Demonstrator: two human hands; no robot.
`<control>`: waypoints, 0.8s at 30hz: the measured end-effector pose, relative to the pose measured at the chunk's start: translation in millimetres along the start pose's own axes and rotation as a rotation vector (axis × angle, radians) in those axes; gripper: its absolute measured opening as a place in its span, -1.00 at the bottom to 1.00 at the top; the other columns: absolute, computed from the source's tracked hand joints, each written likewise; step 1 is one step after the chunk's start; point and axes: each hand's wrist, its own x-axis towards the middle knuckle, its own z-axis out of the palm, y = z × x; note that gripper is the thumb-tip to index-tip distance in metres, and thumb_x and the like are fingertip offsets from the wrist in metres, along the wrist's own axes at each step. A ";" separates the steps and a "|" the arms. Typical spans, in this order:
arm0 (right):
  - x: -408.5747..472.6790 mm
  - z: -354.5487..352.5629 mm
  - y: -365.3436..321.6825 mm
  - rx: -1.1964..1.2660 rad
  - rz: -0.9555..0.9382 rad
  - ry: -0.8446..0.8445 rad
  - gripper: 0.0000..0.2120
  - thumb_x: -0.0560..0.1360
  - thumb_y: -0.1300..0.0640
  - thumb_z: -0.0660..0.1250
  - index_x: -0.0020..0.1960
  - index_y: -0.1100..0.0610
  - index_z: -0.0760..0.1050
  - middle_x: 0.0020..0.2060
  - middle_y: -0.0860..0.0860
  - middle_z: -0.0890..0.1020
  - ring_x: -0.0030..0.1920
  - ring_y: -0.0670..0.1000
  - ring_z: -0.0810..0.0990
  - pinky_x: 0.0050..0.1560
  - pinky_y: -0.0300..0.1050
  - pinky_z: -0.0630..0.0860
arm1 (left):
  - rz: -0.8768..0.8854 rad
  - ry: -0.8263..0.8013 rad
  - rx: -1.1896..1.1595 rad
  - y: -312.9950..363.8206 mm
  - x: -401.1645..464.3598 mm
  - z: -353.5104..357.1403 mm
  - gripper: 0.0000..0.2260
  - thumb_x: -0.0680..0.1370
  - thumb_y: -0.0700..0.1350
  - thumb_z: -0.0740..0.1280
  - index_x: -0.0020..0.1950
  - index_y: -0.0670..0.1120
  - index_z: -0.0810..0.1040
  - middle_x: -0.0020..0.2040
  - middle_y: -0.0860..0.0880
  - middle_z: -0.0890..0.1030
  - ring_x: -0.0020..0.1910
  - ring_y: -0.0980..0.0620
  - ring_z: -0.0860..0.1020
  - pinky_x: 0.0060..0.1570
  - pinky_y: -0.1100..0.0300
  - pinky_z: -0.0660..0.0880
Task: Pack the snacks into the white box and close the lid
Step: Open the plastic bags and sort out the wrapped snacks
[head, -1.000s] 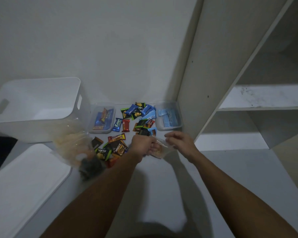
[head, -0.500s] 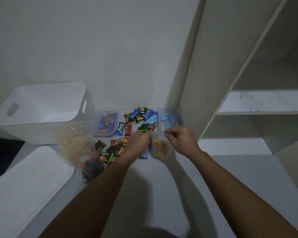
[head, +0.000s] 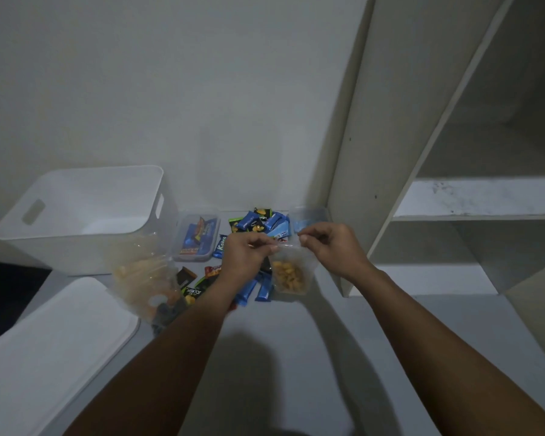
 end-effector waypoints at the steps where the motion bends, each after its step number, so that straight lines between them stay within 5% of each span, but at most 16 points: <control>1: -0.3 -0.8 -0.7 0.027 0.003 -0.013 -0.85 0.46 0.13 0.44 0.01 0.12 0.67 -0.24 -0.11 0.65 -0.22 -0.18 0.61 -0.14 -0.25 0.54 | -0.006 0.006 0.016 0.7 0.4 -1.5 -0.85 0.40 -0.28 0.49 -0.25 -0.02 0.67 -0.22 -0.02 0.68 -0.14 -0.05 0.66 -0.02 0.00 0.62; 7: 1.6 1.6 -3.8 0.063 0.003 -0.045 -0.75 0.41 0.28 0.48 0.04 0.06 0.61 -0.26 -0.08 0.64 -0.21 -0.11 0.62 -0.09 -0.20 0.53 | -0.006 0.041 0.034 11.6 0.3 -6.5 -0.94 0.43 -0.29 0.46 -0.18 -0.15 0.67 -0.18 -0.10 0.67 -0.14 0.00 0.62 -0.14 0.29 0.53; 11: 4.4 3.1 -9.4 0.033 -0.016 0.018 -0.71 0.42 0.29 0.45 -0.07 -0.08 0.52 -0.29 -0.08 0.60 -0.21 -0.05 0.60 -0.11 -0.15 0.53 | 0.012 -0.017 0.026 16.6 -0.3 -11.7 -0.85 0.41 -0.26 0.49 -0.24 -0.02 0.62 -0.17 -0.05 0.66 -0.15 -0.01 0.61 -0.13 0.14 0.59; 14: 4.9 2.4 -13.2 0.033 -0.045 0.040 -0.66 0.40 0.28 0.44 -0.08 -0.14 0.47 -0.31 -0.07 0.60 -0.21 -0.01 0.61 -0.10 -0.03 0.58 | 0.037 -0.043 0.028 21.8 0.1 -12.2 -0.86 0.40 -0.26 0.50 -0.22 -0.03 0.64 -0.22 0.01 0.65 -0.22 0.07 0.60 -0.20 0.23 0.57; 19: 5.9 4.0 -20.2 0.025 -0.114 -0.001 -0.57 0.37 0.26 0.45 0.18 -0.01 0.45 -0.26 -0.10 0.59 -0.16 -0.03 0.61 0.01 0.07 0.58 | 0.053 -0.001 0.037 23.2 3.9 -8.9 -0.81 0.40 -0.29 0.48 -0.27 0.00 0.62 -0.30 0.03 0.63 -0.29 0.07 0.59 -0.20 0.18 0.54; 24: 6.3 5.0 -23.9 0.027 -0.085 0.016 -0.66 0.42 0.25 0.43 0.12 -0.01 0.47 -0.28 -0.05 0.61 -0.17 -0.02 0.61 -0.01 0.12 0.58 | 0.092 -0.027 0.037 24.9 2.4 -7.2 -0.87 0.40 -0.24 0.50 -0.24 -0.01 0.65 -0.25 -0.05 0.66 -0.24 0.00 0.62 -0.23 0.21 0.56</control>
